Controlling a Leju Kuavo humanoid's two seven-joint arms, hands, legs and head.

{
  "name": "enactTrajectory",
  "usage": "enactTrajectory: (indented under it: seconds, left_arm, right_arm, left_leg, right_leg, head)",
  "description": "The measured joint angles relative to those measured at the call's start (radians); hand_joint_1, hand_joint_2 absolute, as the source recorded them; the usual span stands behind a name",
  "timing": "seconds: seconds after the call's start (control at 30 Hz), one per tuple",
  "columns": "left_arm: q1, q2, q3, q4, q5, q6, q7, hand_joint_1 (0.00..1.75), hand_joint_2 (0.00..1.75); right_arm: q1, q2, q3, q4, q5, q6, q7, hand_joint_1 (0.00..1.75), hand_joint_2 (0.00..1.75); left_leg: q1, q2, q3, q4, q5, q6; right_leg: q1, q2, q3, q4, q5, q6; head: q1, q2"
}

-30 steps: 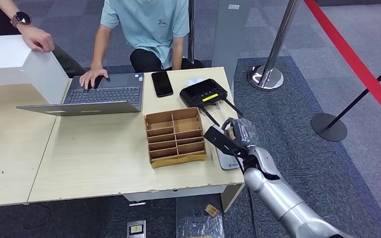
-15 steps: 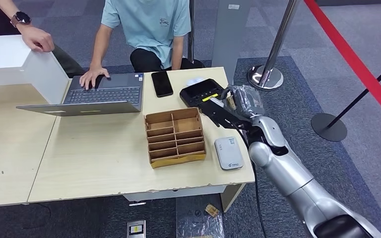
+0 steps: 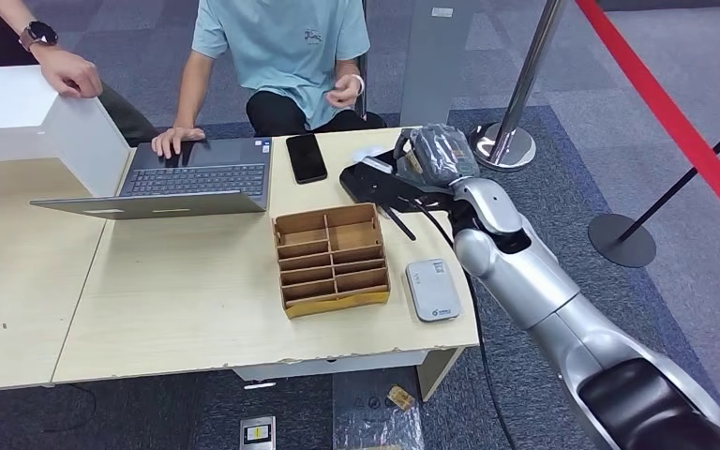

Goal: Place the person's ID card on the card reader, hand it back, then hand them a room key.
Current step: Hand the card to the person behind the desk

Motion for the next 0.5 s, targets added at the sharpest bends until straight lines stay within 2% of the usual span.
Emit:
enactTrajectory:
  seconds: [0.3, 0.5]
  left_arm:
    - [0.000, -0.001, 0.000, 0.000, -0.001, 0.000, 0.000, 0.00, 1.75]
    - [0.001, -0.002, 0.000, 0.000, -0.005, 0.000, 0.012, 0.00, 1.75]
  right_arm:
    - [-0.022, 0.009, 0.032, 0.042, 0.007, 0.016, 0.000, 1.75, 1.75]
    - [-0.080, 0.025, 0.060, 0.095, 0.023, 0.043, -0.001, 1.75, 1.75]
  left_leg:
    - [0.000, 0.000, 0.000, 0.000, 0.000, 0.000]
    - [0.000, 0.000, 0.000, 0.000, 0.000, 0.000]
  right_leg:
    - [0.000, 0.000, 0.000, 0.000, 0.000, 0.000]
    - [0.000, 0.000, 0.000, 0.000, 0.000, 0.000]
  head:
    - [0.000, 0.000]
    - [0.000, 0.000]
